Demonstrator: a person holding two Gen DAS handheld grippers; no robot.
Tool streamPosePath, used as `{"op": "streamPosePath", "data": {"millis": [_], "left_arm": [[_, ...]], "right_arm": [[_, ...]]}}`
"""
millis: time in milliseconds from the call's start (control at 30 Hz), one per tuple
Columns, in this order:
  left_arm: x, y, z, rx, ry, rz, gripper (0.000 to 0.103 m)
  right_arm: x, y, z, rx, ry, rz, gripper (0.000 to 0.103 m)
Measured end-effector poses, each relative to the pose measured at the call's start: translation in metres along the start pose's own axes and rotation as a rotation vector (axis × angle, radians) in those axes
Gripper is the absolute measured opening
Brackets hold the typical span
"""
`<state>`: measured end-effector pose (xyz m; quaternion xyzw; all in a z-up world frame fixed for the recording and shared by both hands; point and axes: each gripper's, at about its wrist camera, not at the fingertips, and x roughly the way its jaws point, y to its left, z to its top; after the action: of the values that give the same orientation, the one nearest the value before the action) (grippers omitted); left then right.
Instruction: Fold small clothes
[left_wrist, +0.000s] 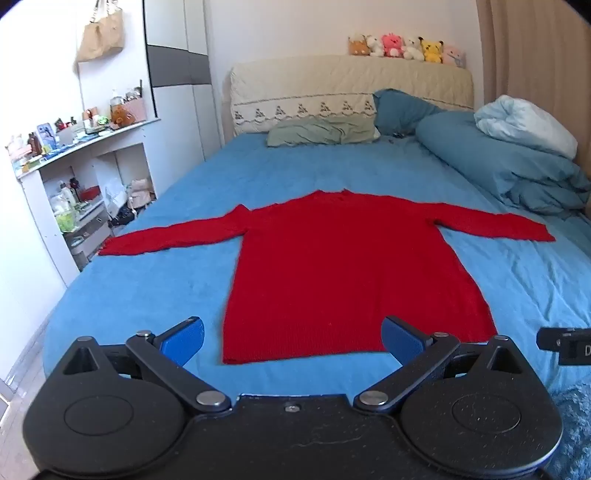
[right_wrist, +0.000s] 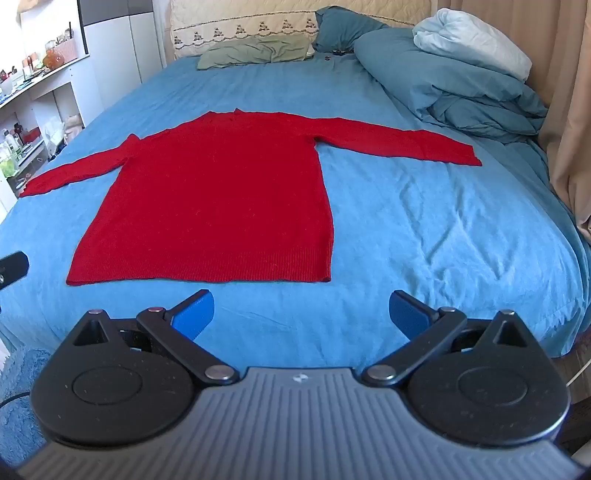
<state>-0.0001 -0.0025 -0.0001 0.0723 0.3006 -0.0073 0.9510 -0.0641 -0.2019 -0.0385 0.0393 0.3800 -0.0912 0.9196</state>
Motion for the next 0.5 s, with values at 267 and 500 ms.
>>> {"op": "streamPosePath", "data": {"millis": [267, 500], "left_arm": [[-0.003, 0.001, 0.001, -0.050, -0.025, -0.033, 0.103], [-0.004, 0.003, -0.001, -0.044, -0.021, -0.030, 0.103]], "right_arm": [[0.000, 0.000, -0.001, 0.002, -0.002, 0.002, 0.103], [0.001, -0.001, -0.001, -0.001, -0.004, -0.003, 0.103]]}}
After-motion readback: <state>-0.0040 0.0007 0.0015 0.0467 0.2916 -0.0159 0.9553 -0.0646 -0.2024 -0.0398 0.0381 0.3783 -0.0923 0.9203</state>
